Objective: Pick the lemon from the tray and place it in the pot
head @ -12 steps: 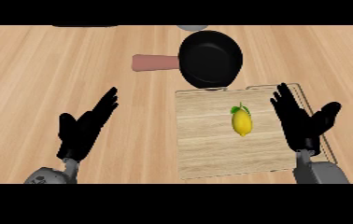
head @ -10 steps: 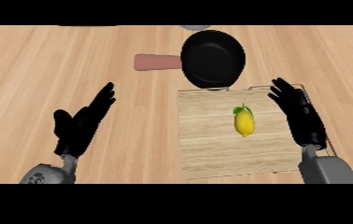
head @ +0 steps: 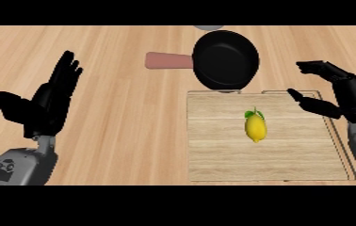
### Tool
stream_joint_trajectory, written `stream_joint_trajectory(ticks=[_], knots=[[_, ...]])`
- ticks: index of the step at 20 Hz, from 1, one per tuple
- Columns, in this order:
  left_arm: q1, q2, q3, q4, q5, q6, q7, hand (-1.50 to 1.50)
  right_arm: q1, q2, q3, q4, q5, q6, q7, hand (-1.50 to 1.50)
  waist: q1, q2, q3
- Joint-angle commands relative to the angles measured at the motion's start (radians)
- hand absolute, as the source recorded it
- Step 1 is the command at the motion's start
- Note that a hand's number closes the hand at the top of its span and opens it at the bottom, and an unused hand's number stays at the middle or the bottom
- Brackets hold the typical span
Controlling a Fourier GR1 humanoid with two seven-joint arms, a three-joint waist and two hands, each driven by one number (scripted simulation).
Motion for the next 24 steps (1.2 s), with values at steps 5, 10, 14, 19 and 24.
stream_joint_trajectory(ticks=[5, 10, 14, 19, 24], knots=[[0.016, 0.017, 0.058, -0.077, -0.014, 0.043, 0.064, 0.00, -0.101, -0.059, -0.039, 0.165, 0.042, 0.165, -0.367, -1.50, -0.024, -0.005, 0.003], [0.023, -0.019, 0.068, -0.043, -0.007, 0.022, 0.029, 0.00, -0.169, -0.140, 0.065, 0.057, 0.104, 0.307, -0.113, -1.50, -0.031, -0.008, 0.001], [-0.009, -0.002, 0.100, 0.036, 0.003, -0.012, -0.006, 0.00, -0.204, -0.205, 0.172, -0.005, 0.170, 0.432, 0.034, -1.50, -0.039, -0.005, -0.002], [-0.019, 0.014, 0.115, 0.009, 0.007, -0.013, 0.036, 0.00, -0.276, -0.205, 0.288, -0.131, 0.237, 0.543, 0.258, -1.50, -0.037, -0.011, -0.001], [0.011, -0.016, 0.095, -0.042, -0.027, 0.023, 0.055, 0.00, -0.281, -0.121, 0.369, -0.210, 0.278, 0.614, 0.444, -1.50, -0.039, -0.010, 0.000]])
